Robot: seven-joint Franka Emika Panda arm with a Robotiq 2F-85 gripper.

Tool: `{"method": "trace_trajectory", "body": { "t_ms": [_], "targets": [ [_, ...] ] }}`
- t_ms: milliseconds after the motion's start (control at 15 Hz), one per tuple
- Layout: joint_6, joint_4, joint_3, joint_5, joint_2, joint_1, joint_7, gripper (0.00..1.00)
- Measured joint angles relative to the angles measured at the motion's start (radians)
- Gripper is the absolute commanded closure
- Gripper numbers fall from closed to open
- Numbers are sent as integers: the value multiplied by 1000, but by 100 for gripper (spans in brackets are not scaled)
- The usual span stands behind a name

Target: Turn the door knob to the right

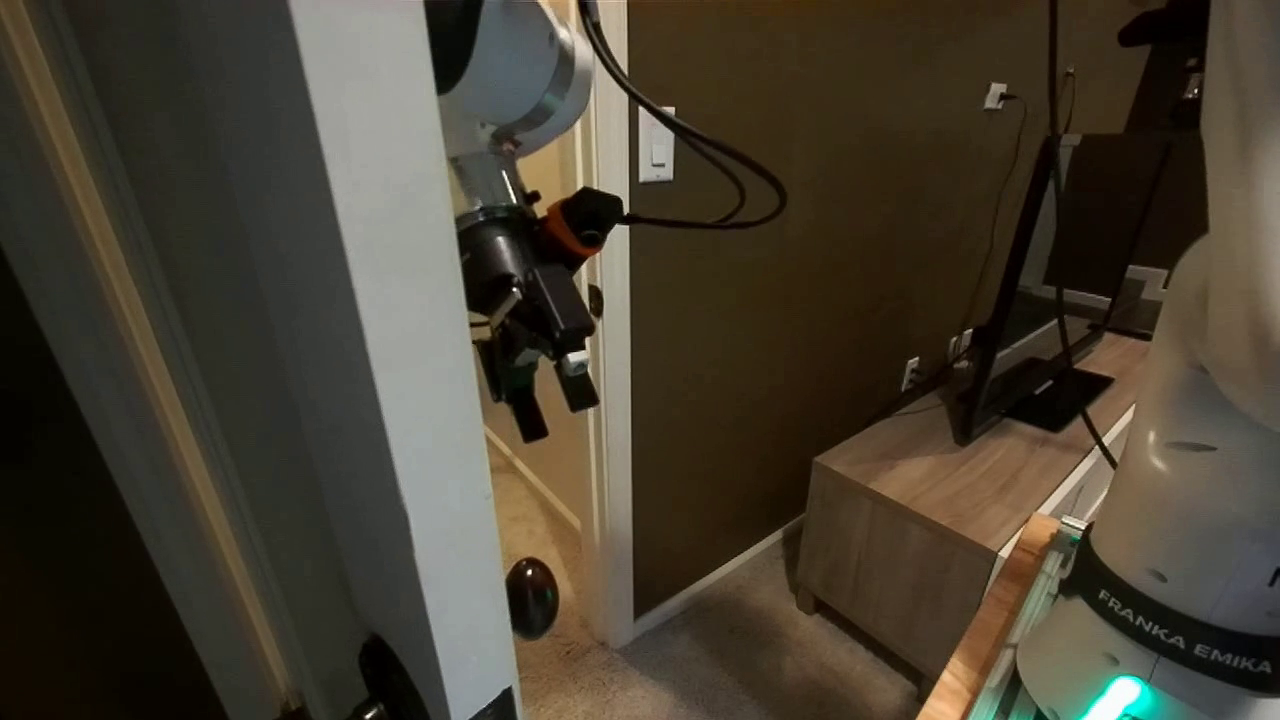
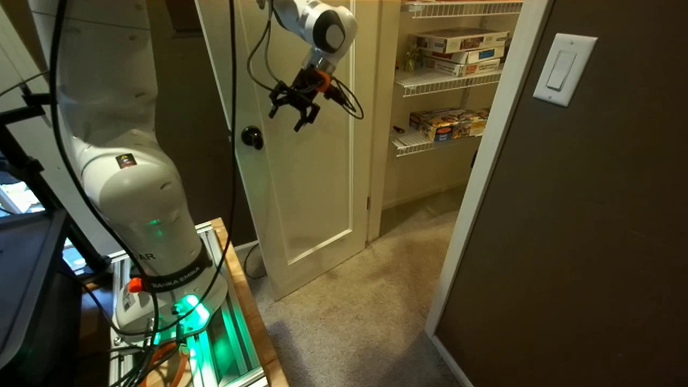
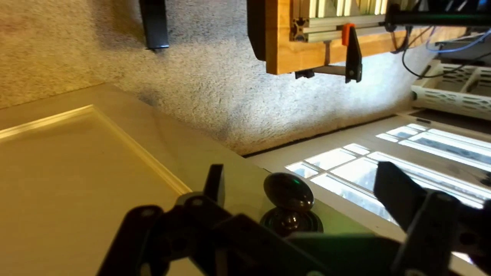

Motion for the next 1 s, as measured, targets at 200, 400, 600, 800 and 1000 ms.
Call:
{"method": "trace_trajectory", "body": {
  "t_ms": [200,400,600,800,1000],
  "targets": [
    [79,-58,-20,7,-102,-12,-11,0],
    [151,-147,-66,20,-235,-35,-10,0],
    [213,-237,-125,18,-378,-54,-9,0],
    [212,-252,-140,18,-411,-50,-10,0],
    [213,-250,-137,18,-385,-42,-10,0]
  ]
}}
